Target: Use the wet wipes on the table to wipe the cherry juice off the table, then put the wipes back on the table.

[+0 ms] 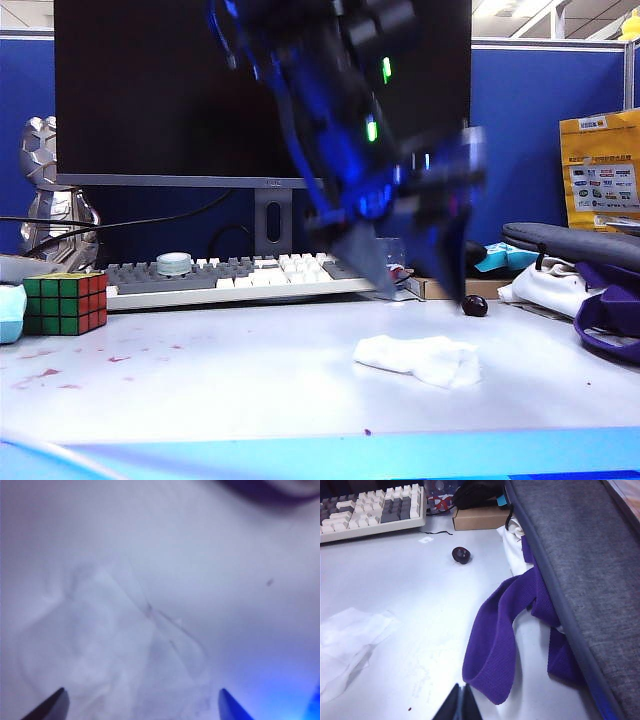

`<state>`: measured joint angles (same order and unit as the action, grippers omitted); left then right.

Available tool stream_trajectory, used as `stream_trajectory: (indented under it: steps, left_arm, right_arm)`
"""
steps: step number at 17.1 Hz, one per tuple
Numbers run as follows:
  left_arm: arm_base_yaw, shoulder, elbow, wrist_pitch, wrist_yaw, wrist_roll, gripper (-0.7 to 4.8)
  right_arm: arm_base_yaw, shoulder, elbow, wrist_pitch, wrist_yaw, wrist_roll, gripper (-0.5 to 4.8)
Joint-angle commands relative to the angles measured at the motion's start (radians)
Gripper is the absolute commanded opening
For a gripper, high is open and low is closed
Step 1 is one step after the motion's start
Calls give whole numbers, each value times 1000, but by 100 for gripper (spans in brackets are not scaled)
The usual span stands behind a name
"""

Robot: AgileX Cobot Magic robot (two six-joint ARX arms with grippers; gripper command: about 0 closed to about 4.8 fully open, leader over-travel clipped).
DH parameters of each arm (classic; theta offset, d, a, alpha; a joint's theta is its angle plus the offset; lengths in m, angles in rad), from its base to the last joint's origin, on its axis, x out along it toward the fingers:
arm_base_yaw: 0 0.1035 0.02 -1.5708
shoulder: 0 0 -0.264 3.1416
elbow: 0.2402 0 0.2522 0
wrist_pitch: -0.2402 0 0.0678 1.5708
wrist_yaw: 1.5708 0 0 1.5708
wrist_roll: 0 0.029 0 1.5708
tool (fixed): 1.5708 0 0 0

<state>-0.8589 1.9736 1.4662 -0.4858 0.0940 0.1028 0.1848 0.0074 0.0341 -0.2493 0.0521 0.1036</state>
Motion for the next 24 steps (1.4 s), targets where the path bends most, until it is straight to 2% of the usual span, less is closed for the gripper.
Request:
stream_trajectory:
  steps: [1, 2, 3, 8, 9, 10, 11, 18, 20, 22, 23, 24]
  left_arm:
    - [-4, 40, 1, -16, 43, 5, 394]
    - [-4, 52, 1, -23, 41, 5, 383]
    - [-4, 59, 2, -21, 41, 5, 328]
    - [-3, 74, 2, 9, 41, 1, 317]
    - [-3, 76, 2, 4, 41, -5, 275]
    - [-3, 78, 1, -2, 41, -10, 153]
    - [-3, 79, 1, -7, 41, -14, 3]
    - [4, 77, 1, -68, 18, -32, -6]
    - [4, 75, 2, -135, 13, -32, -6]
    - [4, 76, 1, -181, -31, -27, -6]
    - [4, 70, 2, -163, -27, -29, 2]
    - [4, 63, 25, -153, -28, -29, 41]
  right_arm:
    - [0, 0, -2, 8, -3, -2, 0]
    - [0, 0, -2, 8, -3, -2, 0]
    - [0, 0, -2, 8, -3, -2, 0]
    - [0, 0, -2, 8, -3, -2, 0]
    - [0, 0, -2, 8, -3, -2, 0]
    - [0, 0, -2, 8, -3, -2, 0]
    - [0, 0, -2, 8, -3, -2, -1]
    - [0, 0, -2, 8, -3, -2, 0]
    - [0, 0, -2, 8, -3, -2, 0]
    - [0, 0, -2, 8, -3, -2, 0]
    - [0, 0, -2, 8, -3, -2, 0]
    - [0, 0, -2, 8, -3, -2, 0]
